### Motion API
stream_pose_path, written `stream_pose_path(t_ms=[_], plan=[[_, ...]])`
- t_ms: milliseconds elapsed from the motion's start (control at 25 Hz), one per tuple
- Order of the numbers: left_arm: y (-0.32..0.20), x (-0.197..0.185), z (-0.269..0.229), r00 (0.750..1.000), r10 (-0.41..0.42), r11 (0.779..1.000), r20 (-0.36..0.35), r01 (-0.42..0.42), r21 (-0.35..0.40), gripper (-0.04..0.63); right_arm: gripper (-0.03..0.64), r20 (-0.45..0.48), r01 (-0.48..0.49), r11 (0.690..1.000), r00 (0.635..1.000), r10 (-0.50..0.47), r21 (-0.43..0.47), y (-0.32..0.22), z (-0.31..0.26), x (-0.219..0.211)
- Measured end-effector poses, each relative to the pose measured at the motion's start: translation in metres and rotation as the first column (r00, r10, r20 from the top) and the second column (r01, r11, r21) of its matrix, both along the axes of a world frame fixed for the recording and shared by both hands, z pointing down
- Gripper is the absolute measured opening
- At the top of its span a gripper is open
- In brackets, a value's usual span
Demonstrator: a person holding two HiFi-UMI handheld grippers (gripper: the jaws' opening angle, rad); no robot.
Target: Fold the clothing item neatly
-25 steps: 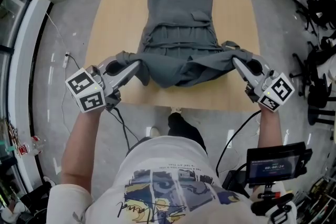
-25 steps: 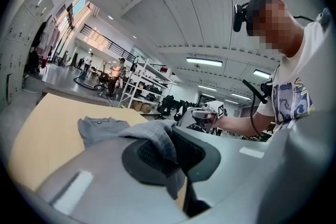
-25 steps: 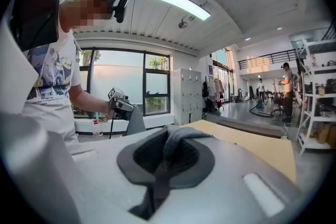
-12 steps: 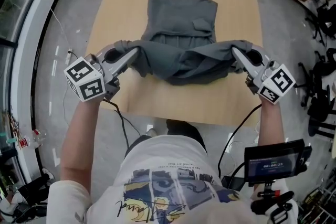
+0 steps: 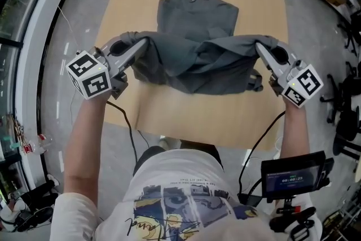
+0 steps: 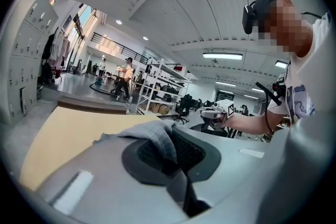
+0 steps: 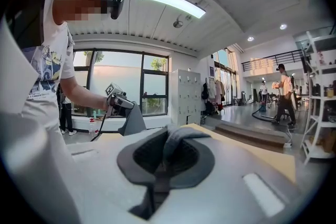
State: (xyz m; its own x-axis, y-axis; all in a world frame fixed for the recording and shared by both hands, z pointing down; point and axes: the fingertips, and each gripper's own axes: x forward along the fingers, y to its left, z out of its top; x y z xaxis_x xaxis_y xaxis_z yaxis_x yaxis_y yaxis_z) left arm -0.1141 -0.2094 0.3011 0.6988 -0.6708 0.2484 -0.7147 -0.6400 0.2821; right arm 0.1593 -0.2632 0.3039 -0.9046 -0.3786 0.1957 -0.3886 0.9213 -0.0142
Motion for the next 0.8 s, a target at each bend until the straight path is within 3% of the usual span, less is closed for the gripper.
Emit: stream_pose_path(t_ms=[480,800], plan=[[-0.046,-0.012,0.003,0.998,-0.031,1.000,0.052,0.031,0.003,0.020,0.008,-0.021,-0.040,0.999,0.999,0.040,-0.003,-0.052,0.008,0.006],[-0.121,-0.028,0.063,0.995,-0.066,0.995,0.075,0.071,-0.066,0.020,0.008,-0.055,-0.061,0.996,0.997,0.057,-0.072,-0.122,0.075,0.007]])
